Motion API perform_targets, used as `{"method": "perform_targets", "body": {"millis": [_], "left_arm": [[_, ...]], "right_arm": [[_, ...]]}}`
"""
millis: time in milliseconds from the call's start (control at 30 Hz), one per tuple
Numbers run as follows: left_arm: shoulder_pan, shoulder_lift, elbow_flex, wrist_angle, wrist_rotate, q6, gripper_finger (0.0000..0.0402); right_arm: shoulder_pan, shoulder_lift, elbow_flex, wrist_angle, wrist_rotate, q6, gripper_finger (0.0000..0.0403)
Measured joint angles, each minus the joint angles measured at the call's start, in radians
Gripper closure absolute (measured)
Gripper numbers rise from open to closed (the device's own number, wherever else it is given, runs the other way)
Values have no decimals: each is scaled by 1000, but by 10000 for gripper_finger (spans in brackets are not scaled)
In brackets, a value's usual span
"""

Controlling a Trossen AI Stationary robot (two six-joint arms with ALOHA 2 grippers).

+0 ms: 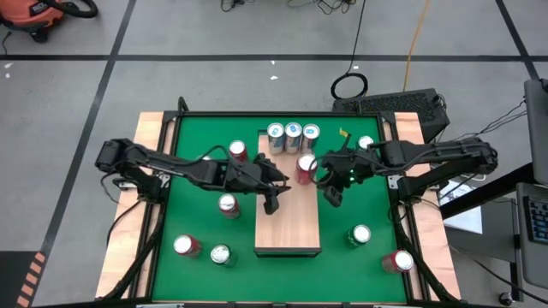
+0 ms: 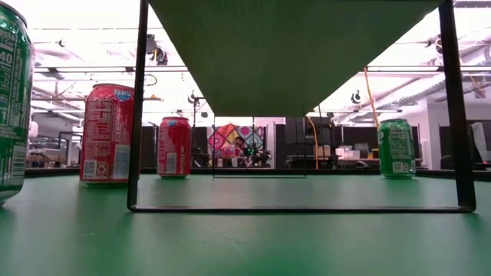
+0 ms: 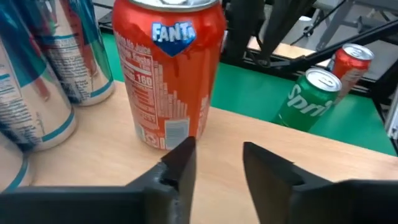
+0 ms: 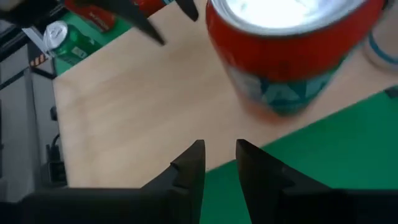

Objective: Place canned beverage on shelf
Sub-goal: Put the orange soda can on the shelf

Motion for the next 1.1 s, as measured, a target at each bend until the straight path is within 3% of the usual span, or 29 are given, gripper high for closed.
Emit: {"method": "perform_targets", "body": {"millis": [233,433,1100], "left_arm": [[27,15,0,25,-12,1,345],[59,15,0,25,-29,2,379],[71,71,0,100,7,-5,386]], "right_arm": [[0,-65,0,-57,-18,24,321],[0,-90,0,-84,-15,24,321],[0,-91,0,-66,60,12,321]]}}
